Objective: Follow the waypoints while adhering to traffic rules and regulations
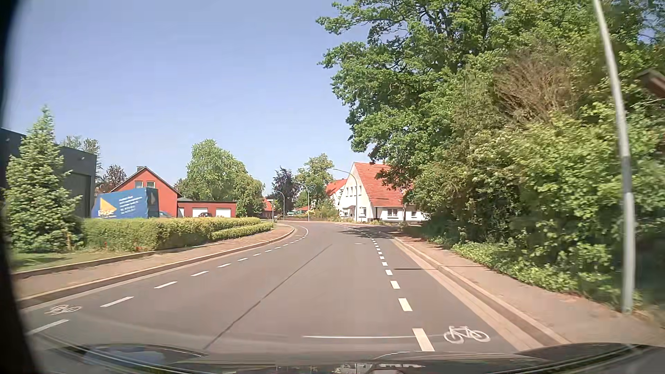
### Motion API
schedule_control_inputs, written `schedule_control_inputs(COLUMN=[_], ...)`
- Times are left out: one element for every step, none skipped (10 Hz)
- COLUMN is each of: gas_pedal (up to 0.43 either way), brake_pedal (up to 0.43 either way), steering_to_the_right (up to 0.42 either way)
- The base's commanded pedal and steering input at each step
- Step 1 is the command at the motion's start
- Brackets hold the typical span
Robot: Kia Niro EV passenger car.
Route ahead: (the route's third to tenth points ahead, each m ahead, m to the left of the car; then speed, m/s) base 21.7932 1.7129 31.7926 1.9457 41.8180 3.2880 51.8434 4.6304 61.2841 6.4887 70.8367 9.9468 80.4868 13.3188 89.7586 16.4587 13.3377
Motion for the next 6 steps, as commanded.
schedule_control_inputs(gas_pedal=[0.138,0.13,0.13,0.13,0.13,0.13], brake_pedal=[0.0,0.0,0.0,0.0,0.0,0.0], steering_to_the_right=[0.001,0.0,0.0,-0.001,-0.001,-0.002])
